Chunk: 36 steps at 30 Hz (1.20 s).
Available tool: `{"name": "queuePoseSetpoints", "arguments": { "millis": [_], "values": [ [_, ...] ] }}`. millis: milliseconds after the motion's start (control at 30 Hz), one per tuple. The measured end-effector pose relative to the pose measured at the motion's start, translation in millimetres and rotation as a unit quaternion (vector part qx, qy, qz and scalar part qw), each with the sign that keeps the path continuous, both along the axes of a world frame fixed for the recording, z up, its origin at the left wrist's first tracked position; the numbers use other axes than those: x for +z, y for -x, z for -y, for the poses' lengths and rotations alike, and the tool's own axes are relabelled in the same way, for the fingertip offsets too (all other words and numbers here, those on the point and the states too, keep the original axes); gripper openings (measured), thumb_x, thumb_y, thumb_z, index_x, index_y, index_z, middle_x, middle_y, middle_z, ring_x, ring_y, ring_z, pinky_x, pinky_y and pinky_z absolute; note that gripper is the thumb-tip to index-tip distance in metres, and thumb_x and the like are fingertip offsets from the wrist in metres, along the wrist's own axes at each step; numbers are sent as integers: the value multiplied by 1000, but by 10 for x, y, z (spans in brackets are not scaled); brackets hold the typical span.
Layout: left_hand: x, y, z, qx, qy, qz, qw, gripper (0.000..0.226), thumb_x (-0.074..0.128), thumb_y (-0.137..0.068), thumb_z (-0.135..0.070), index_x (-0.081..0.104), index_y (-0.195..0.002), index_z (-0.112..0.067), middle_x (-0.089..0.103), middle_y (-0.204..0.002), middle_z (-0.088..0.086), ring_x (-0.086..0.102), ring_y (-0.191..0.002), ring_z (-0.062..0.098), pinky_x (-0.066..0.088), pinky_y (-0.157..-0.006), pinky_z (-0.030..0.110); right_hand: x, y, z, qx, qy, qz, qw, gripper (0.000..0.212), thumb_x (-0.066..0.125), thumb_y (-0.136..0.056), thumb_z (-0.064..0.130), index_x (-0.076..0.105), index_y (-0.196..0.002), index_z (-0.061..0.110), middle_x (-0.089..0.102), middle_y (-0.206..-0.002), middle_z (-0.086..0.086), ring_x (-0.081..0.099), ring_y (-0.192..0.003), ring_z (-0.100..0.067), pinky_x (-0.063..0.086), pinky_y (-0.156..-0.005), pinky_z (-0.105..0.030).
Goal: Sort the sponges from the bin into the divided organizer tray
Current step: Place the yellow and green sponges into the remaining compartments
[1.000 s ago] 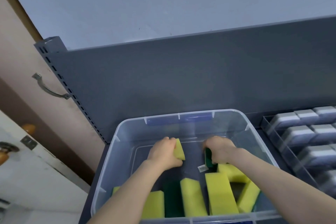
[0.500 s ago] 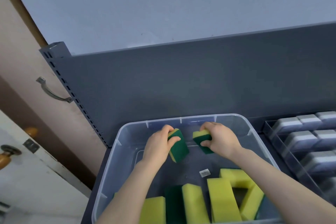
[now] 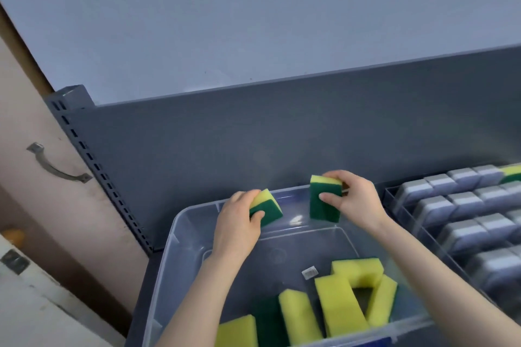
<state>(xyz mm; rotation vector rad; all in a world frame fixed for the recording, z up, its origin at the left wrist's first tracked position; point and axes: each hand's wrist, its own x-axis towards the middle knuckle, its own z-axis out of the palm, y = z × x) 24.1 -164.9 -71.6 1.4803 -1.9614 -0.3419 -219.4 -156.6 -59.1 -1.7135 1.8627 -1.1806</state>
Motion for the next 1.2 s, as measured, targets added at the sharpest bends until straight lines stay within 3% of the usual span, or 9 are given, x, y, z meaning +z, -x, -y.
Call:
{"name": "queuePoseSetpoints", "arguments": {
  "millis": [267,433,500,633,767,900,967,1100,1200],
  "values": [
    [349,215,-266,-65,69,-33,995,42,67,-84,-15,61,-123,-27,55,-107,-13,52,-99,13,41,-77,26,159,0,-781,-100,86,83,988,32,76,-75,18,62,-99,33,66,-90,14,61,-84,-4,47,-70,-15],
    [491,580,-429,-133,71,-51,987,41,68,-83,-13,61,-123,-24,58,-108,-7,54,-97,17,47,-81,33,150,185,-1193,-173,95,97,976,34,76,-75,19,62,-103,32,67,-93,11,62,-87,-6,51,-75,-20],
    [494,777,-507,-164,65,-56,983,42,68,-84,-14,60,-124,-25,58,-108,-8,54,-98,15,46,-81,29,151,315,-1346,-205,91,95,970,36,77,-74,20,63,-106,29,67,-94,9,62,-87,-8,49,-74,-17],
    [482,1179,-666,-202,57,-61,976,43,69,-84,-16,58,-124,-29,58,-112,-11,55,-103,13,48,-85,29,144,626,-1673,-246,92,100,960,36,77,-73,19,65,-104,31,68,-94,9,62,-88,-10,50,-74,-20],
    [457,1562,-845,-223,48,-63,972,43,69,-84,-16,58,-123,-29,59,-115,-8,54,-106,16,48,-89,33,165,961,-1992,-272,108,96,951,38,77,-74,20,59,-93,48,65,-91,20,59,-84,1,47,-64,-8],
    [441,1976,-1018,-231,53,-64,969,42,69,-82,-15,59,-121,-30,59,-111,-10,53,-101,15,42,-83,26,139,1379,-2265,-286,112,104,946,34,76,-74,19,64,-103,33,66,-95,12,60,-87,-8,50,-70,-17],
    [459,2230,-1136,-233,55,-66,969,42,70,-81,-14,60,-118,-31,59,-107,-13,53,-97,14,42,-80,26,143,1628,-2425,-284,115,108,946,35,76,-75,17,64,-103,34,66,-98,11,61,-90,-9,51,-71,-21],
    [516,2780,-1414,-266,70,-57,960,44,71,-79,-13,61,-118,-32,55,-105,-18,51,-98,8,34,-78,16,164,2219,-2808,-289,116,105,945,36,76,-76,17,63,-107,31,65,-101,9,60,-91,-4,49,-63,-12],
    [571,3198,-1599,-273,79,-36,958,44,72,-81,-14,61,-120,-29,59,-110,-12,52,-102,11,45,-81,25,198,2668,-3060,-296,123,96,942,36,76,-75,16,61,-102,35,64,-98,10,59,-90,-4,48,-60,-9]
  ]
}}
